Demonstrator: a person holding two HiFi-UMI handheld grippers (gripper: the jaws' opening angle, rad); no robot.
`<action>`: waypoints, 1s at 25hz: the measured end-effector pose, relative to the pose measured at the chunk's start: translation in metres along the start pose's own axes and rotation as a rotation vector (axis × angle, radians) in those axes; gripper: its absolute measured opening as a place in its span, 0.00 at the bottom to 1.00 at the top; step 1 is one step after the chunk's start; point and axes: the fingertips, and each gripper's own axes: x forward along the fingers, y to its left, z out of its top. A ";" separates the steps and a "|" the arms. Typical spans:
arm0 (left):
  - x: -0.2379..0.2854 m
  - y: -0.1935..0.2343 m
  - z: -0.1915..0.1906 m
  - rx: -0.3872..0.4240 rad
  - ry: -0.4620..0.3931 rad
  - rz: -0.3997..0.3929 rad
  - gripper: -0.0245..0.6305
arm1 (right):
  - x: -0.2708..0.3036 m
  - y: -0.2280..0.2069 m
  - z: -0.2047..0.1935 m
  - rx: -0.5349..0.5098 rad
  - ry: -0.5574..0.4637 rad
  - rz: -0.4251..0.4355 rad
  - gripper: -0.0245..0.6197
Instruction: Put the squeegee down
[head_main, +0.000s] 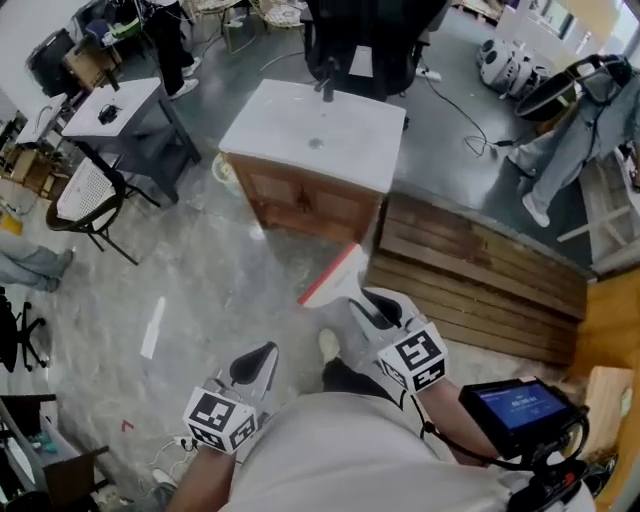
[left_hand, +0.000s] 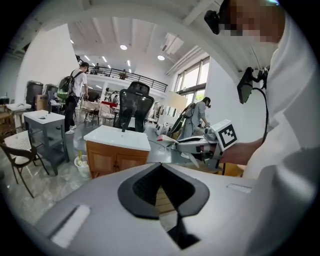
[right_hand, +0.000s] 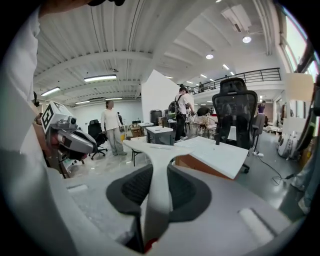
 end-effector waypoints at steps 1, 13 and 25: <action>0.013 0.009 0.011 -0.003 -0.004 0.008 0.05 | 0.011 -0.014 0.007 -0.008 -0.003 0.008 0.19; 0.081 0.096 0.086 -0.071 -0.047 0.099 0.05 | 0.122 -0.120 0.060 -0.039 -0.002 0.056 0.19; 0.083 0.271 0.113 -0.088 -0.073 0.081 0.05 | 0.276 -0.129 0.103 -0.006 0.043 -0.015 0.19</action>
